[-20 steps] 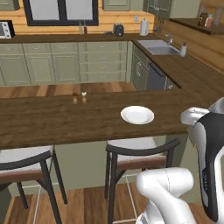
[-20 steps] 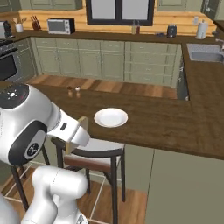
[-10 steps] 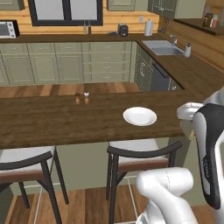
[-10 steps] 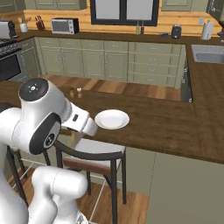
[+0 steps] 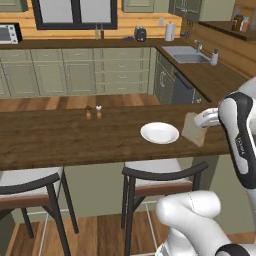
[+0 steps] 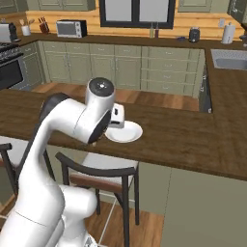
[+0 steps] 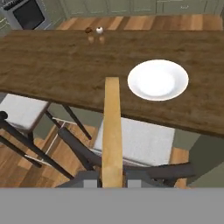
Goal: Start the toaster. Once the lever pops up, take the bread to the plate on the dining counter.
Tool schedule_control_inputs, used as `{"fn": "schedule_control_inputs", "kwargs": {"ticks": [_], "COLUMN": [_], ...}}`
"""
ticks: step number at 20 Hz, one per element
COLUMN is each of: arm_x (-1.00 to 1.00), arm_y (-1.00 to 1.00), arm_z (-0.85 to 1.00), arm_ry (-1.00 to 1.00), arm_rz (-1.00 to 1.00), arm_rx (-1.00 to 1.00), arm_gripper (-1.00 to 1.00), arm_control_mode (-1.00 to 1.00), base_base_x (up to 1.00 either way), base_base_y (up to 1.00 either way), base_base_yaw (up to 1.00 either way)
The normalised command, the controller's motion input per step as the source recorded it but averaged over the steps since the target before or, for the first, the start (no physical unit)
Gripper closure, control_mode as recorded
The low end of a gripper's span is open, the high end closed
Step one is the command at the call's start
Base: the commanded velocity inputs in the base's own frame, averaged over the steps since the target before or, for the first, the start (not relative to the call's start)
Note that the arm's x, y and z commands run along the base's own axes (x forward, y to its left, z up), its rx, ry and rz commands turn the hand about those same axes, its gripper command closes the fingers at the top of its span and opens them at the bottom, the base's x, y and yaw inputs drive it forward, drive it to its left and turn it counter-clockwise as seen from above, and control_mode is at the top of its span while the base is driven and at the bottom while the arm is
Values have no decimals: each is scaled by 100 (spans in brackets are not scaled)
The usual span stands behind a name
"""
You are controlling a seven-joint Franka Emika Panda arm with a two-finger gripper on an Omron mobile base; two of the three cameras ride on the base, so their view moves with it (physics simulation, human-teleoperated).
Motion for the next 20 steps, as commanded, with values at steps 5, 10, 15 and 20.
{"fn": "schedule_control_inputs", "kwargs": {"ticks": [5,10,15,20], "arm_x": [100,100,86,74], "arm_y": [0,0,0,0], "arm_z": [-50,-35,-46,-50], "arm_ry": [11,5,6,3], "arm_rz": [30,8,0,-1], "arm_rx": [0,0,6,11], "arm_gripper": [100,100,100,100], "arm_control_mode": [-100,-100,-100,-100], "base_base_x": [0,0,0,0], "base_base_y": [0,0,0,0], "base_base_yaw": [0,0,0,0]}}
